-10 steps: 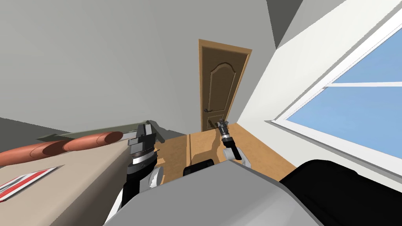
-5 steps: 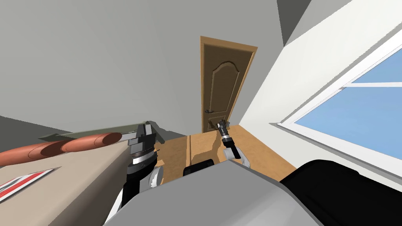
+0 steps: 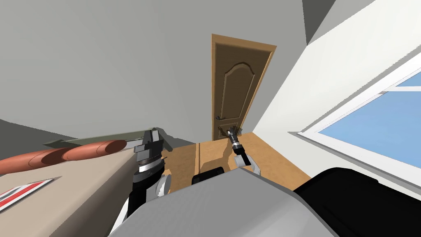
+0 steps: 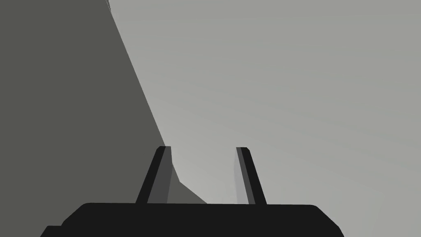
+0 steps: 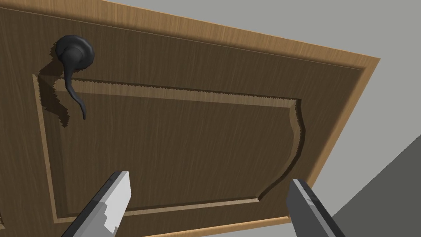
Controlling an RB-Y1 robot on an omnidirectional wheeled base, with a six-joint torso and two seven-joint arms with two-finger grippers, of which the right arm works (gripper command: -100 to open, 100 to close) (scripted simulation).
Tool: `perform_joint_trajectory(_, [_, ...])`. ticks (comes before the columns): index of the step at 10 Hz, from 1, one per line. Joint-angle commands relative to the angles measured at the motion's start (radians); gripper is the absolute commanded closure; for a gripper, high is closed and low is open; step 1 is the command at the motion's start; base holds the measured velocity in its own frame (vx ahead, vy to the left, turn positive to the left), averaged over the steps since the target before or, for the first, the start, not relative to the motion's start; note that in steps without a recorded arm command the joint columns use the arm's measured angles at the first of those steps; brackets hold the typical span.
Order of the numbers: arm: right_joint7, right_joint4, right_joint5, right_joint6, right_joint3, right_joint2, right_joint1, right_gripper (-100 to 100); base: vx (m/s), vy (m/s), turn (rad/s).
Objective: Pull the door open
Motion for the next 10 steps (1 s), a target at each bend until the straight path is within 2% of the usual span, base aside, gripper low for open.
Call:
perform_joint_trajectory(1, [-0.004, 0.033, -0.002, -0.003, -0.003, -0.005, -0.010, -100, 0.106, -0.042, 0.047])
perform_joint_trajectory(10, [-0.029, 0.237, -0.018, -0.031, -0.025, -0.040, -0.079, -100, 0.091, -0.037, 0.050])
